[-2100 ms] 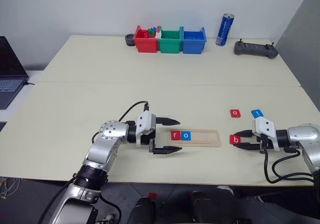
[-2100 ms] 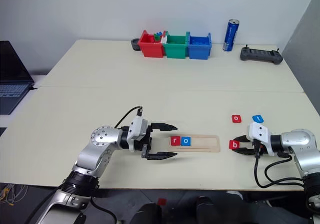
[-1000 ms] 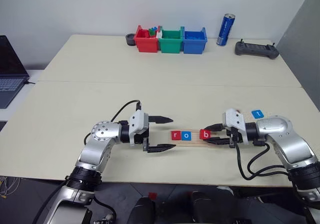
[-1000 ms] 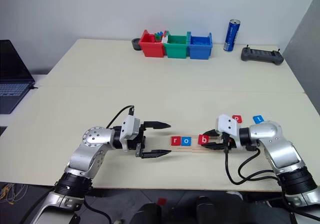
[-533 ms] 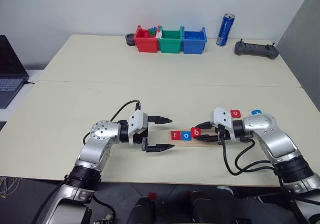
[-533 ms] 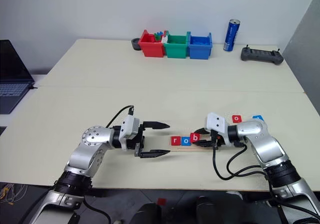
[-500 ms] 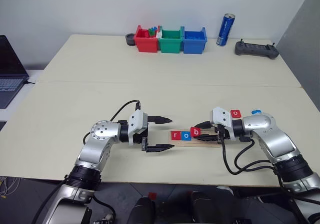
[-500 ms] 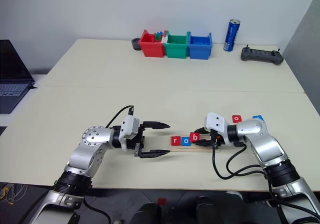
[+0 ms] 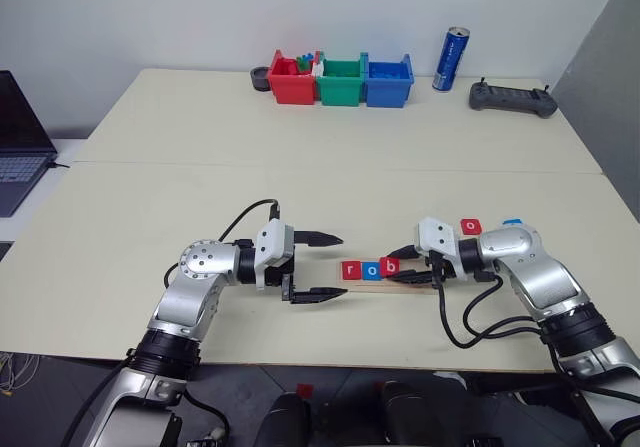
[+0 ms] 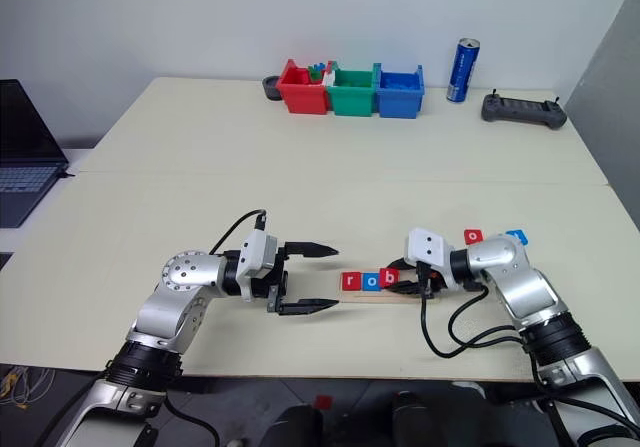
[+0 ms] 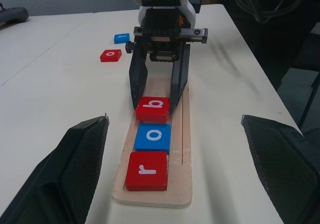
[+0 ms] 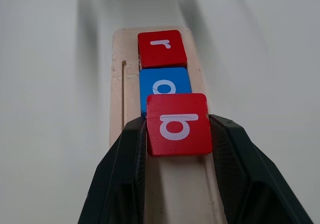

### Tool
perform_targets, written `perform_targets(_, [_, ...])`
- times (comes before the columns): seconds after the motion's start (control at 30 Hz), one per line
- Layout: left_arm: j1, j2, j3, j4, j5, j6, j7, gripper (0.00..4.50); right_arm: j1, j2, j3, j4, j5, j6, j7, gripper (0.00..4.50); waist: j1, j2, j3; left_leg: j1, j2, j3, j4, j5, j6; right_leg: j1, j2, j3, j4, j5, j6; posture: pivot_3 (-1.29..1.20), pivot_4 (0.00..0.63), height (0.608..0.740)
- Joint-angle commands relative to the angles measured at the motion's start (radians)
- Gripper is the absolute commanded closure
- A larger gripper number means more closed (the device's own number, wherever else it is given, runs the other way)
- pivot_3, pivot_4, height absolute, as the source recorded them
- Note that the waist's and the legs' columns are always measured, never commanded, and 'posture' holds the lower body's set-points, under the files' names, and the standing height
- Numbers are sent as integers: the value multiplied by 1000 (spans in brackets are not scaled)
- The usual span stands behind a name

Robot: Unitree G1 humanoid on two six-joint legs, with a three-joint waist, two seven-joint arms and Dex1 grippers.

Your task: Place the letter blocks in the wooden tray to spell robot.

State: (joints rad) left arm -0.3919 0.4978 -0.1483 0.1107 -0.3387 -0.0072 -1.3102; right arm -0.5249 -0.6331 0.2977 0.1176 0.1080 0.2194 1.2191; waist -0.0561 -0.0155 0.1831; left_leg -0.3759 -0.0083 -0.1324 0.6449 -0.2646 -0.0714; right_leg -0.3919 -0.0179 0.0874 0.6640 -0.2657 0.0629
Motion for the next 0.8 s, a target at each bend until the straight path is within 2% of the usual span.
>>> perform_targets(0.03, [-4,7,18,-32,-20,-5,1,0,-17,-5,-3,0,-6,-23,13,3043,0,0,0,0,0,0,0,0,0,0,0,0,0,0,0,0,150,740])
perform_targets(0.73, [-16,1,12,-14,-13,-12,2,0,-35,-17,-2,33,-19,-7,52,3043,0,0,0,0,0,0,0,0,0,0,0,0,0,0,0,0,150,740])
perform_targets(0.8, [-16,2,13,-12,-13,-13,1,0,-34,-21,-4,28,-14,4,63,2330,0,0,0,0,0,0,0,0,0,0,0,0,0,0,0,0,150,740])
